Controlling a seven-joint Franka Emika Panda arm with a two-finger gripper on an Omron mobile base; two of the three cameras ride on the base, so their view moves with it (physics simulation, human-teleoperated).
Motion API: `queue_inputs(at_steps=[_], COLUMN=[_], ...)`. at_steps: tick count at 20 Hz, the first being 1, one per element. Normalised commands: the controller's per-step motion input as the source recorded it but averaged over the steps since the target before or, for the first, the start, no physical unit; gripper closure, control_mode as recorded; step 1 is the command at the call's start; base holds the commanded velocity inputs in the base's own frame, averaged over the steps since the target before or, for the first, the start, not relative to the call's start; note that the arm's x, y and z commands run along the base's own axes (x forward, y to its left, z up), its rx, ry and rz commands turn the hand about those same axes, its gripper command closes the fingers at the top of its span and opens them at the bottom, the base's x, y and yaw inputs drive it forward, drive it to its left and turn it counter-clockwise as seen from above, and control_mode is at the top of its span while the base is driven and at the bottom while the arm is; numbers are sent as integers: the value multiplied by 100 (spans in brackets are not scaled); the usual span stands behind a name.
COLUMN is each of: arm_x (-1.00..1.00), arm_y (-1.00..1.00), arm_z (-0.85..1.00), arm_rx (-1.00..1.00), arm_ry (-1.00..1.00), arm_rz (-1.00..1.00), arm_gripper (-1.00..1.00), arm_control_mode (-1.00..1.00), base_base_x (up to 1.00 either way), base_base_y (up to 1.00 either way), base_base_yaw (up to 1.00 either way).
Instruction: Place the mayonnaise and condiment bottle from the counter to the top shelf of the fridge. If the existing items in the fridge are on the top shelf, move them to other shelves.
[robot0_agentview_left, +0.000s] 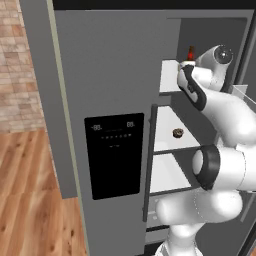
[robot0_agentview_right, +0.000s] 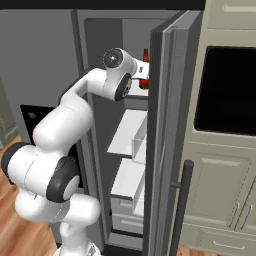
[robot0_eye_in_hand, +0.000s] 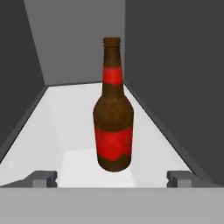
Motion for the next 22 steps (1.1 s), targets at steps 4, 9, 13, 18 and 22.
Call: queue_inputs(at_steps=[4, 9, 13, 18, 22], arm_x=[64, 34, 20, 24, 23], arm_y=[-2, -16, -20, -2, 0], arm_z=[-6, -4, -1, -9, -14], arm_rx=[0, 0, 0, 0, 0], arm_ry=[6, 7, 3, 1, 0], arm_rz=[0, 0, 0, 0, 0], arm_gripper=[-100, -100, -100, -100, -100], arm_control_mode=[-100, -100, -100, -100, -100], base_base_x=[0, 0, 0, 0, 0], base_base_y=[0, 0, 0, 0, 0], base_base_yaw=[0, 0, 0, 0, 0])
